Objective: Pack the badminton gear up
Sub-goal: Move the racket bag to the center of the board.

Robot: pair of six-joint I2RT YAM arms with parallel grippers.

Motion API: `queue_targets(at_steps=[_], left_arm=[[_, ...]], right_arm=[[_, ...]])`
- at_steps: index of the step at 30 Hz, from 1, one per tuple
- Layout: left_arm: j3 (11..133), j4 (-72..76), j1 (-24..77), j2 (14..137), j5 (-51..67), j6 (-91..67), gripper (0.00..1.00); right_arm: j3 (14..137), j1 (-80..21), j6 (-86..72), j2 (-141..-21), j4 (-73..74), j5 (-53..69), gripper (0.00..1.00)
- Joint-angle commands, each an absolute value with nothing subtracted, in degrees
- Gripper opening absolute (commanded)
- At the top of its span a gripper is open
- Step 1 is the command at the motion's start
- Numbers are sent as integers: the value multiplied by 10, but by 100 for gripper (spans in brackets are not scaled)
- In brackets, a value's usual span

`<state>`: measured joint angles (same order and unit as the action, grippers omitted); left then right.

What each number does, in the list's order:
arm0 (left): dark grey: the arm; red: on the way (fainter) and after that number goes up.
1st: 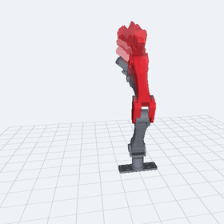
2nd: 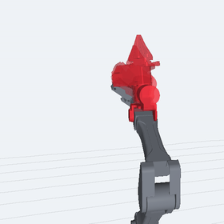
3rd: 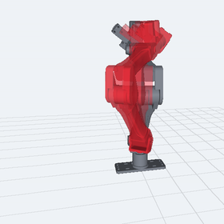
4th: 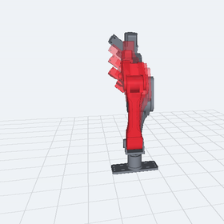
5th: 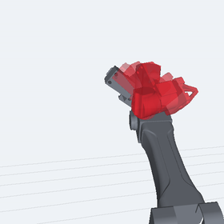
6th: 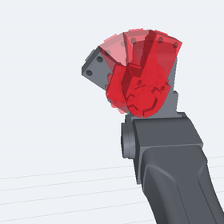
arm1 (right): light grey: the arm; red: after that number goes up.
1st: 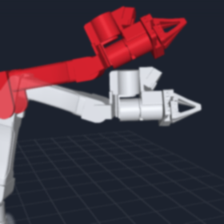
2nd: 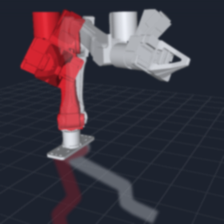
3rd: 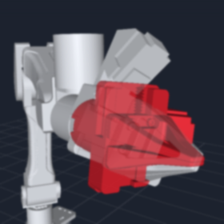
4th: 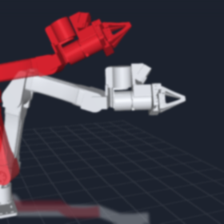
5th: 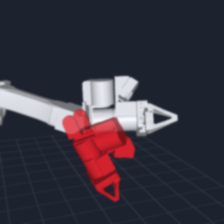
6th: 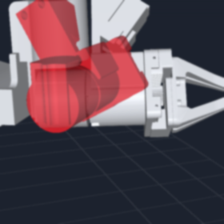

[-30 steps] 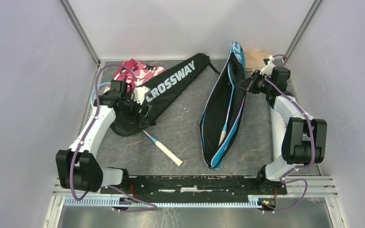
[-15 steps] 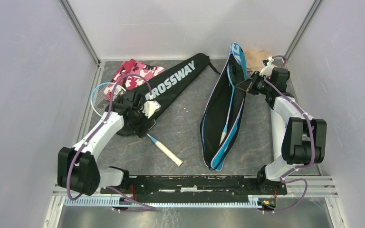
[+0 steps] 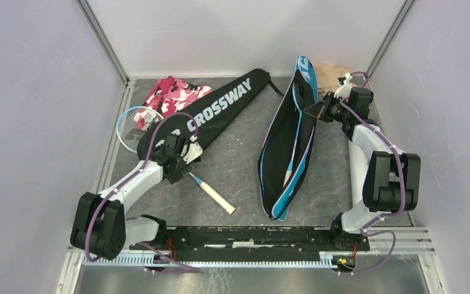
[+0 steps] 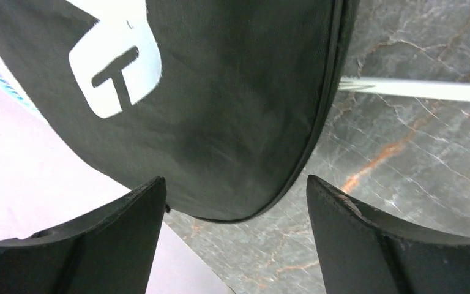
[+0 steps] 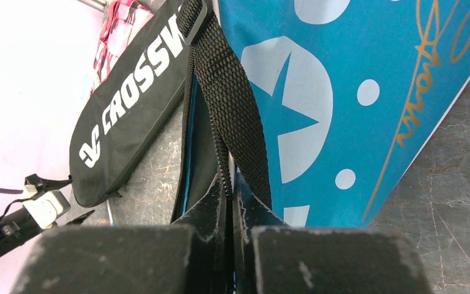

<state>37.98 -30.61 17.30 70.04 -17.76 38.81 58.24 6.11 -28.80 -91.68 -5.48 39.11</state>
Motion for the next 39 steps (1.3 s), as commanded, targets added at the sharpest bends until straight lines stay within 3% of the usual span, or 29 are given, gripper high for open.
queue_targets(at_steps=[1,4,15,21,39], left_arm=[[350,-197,198,704,-234,447,87],[333,-169,214,702,-240,470,79],[329,-158,252,666,-252,596,3],[354,-177,268,640,-218,680,2],[506,-147,338,761,-199,817,5]], right_arm=[[582,63,-285,-909,-69,411,0],[581,64,-284,-910,-68,413,0],[580,68,-285,-905,-67,415,0],[580,68,-287,-905,-69,413,0],[584,69,-289,-902,-70,411,0]])
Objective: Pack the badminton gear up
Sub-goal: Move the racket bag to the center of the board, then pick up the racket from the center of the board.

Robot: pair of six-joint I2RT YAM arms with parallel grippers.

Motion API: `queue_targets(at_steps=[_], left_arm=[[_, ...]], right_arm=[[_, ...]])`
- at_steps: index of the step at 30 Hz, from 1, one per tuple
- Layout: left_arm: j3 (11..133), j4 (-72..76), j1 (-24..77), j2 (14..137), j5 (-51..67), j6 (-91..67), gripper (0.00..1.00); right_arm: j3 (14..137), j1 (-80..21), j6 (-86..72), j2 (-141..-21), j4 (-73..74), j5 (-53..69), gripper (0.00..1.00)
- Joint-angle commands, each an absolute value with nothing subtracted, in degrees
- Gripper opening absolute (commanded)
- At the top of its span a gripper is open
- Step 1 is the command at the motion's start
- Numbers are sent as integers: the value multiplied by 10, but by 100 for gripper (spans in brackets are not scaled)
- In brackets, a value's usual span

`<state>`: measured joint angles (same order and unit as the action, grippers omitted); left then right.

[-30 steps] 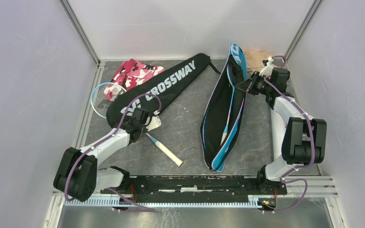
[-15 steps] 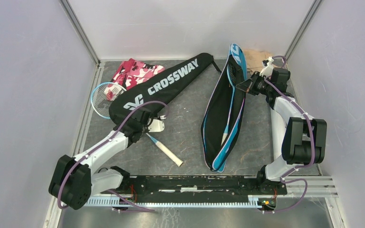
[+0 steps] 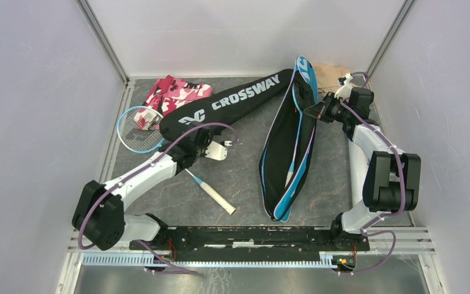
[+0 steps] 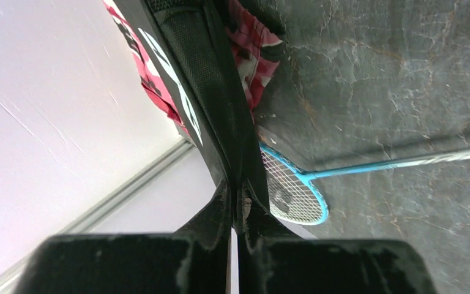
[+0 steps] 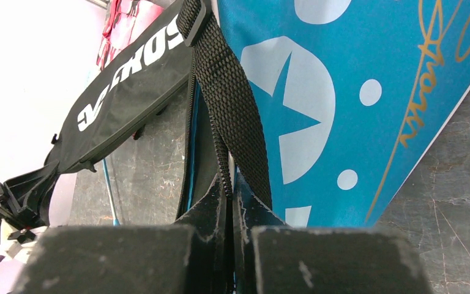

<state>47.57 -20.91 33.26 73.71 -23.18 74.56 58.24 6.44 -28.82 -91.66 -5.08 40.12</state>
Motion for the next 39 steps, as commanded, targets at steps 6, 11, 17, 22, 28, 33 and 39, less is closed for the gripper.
queue_targets(at_steps=[6,11,17,22,28,33,39], left_arm=[[541,-131,333,817,-176,792,25],[558,-188,318,834,-181,747,54],[560,-294,294,811,-184,654,80],[546,-364,270,735,-140,546,100],[541,-375,211,691,-106,359,100],[592,-380,115,743,-45,195,100],[610,-352,51,802,-10,27,100]], right_arm=[[584,69,-289,-897,-69,413,0],[586,67,-291,-896,-69,417,0],[586,68,-291,-896,-68,420,0],[585,68,-291,-894,-69,421,0],[585,68,-296,-896,-73,425,0],[583,67,-299,-898,-75,428,0],[581,68,-300,-894,-76,427,0]])
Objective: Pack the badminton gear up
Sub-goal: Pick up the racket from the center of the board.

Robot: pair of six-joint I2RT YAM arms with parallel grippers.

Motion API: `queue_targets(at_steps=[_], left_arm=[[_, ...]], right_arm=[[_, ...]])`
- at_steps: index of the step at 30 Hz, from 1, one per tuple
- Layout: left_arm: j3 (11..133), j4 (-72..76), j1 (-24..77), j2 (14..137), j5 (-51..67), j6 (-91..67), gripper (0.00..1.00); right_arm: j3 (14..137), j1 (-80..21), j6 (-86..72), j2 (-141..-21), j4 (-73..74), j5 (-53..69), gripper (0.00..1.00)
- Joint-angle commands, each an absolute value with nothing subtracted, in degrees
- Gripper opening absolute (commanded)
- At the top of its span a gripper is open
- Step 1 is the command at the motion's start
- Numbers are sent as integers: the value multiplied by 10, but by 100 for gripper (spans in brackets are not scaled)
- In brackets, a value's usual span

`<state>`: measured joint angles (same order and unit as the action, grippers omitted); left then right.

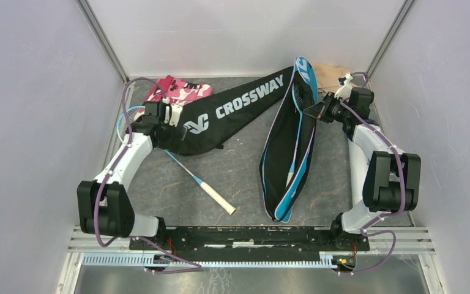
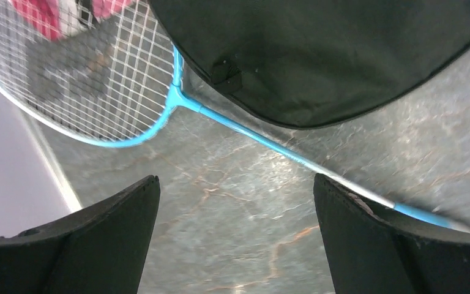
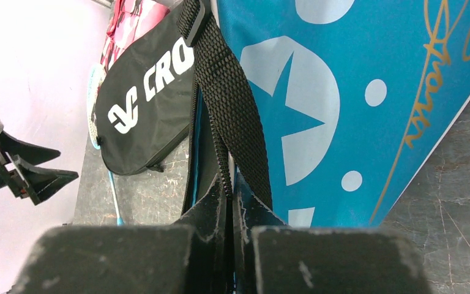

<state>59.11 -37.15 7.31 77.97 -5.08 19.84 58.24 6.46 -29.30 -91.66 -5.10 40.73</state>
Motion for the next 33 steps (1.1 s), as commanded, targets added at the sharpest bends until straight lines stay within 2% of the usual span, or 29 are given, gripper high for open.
queue_targets(at_steps=[1,4,10,13,24,33], left_arm=[[607,-349,45,811,-10,8,100],[596,-336,30,842,-3,-44,99],[581,-316,2,918,18,-95,88],[579,-315,-12,937,30,-104,86],[538,-290,-35,930,53,-111,69],[536,-286,-43,945,59,-110,46]], right_arm=[[580,68,-299,-893,-76,426,0],[579,67,-298,-892,-76,425,0],[575,68,-293,-888,-77,415,0],[573,68,-290,-885,-76,409,0],[573,68,-283,-879,-72,404,0],[572,67,-288,-883,-76,409,0]])
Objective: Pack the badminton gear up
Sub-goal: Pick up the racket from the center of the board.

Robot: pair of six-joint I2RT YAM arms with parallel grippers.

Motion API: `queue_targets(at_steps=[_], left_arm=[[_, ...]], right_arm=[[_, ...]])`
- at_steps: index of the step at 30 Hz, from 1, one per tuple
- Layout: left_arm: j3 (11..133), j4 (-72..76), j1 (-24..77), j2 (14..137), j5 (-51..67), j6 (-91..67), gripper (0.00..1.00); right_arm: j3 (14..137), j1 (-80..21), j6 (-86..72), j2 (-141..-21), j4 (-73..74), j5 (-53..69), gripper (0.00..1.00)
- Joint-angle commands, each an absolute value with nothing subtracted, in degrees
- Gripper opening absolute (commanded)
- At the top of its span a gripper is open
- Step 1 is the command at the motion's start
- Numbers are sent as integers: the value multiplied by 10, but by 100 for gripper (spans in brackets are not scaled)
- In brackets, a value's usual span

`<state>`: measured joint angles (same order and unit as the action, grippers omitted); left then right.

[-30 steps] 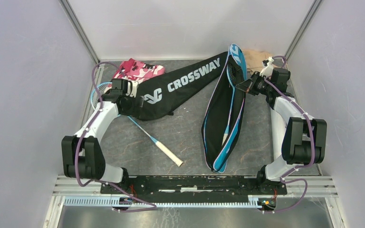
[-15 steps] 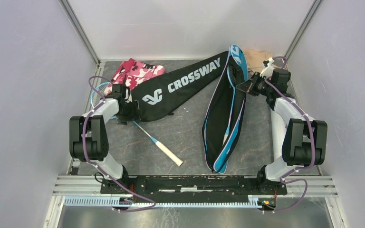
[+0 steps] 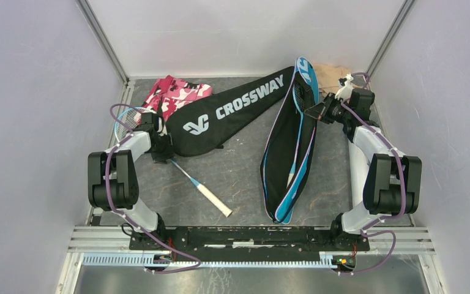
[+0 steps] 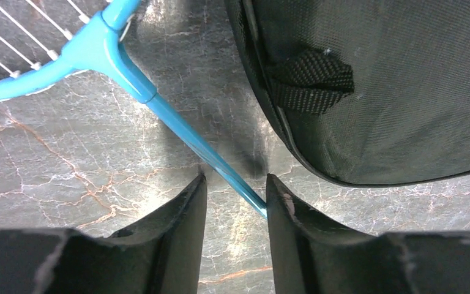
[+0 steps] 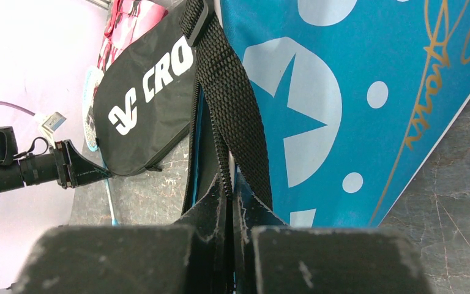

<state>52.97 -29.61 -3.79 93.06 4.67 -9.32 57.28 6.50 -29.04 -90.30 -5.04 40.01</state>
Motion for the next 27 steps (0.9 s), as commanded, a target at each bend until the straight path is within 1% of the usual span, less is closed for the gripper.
queue_targets(at_steps=[1,6,8,12,19,27], left_arm=[[540,-289,-46,951,61,-110,43],[542,-290,-62,944,69,-115,26],[537,-287,-70,930,69,-120,22],[535,-292,-99,903,76,-131,3],[546,-309,-144,856,91,-143,2],[581,-318,-152,806,80,-132,2]], right_arm=[[572,67,-288,-883,-76,409,0],[573,68,-288,-885,-75,409,0],[574,68,-287,-886,-75,409,0],[577,68,-287,-890,-73,410,0],[583,68,-287,-897,-71,412,0],[605,59,-277,-899,-52,409,0]])
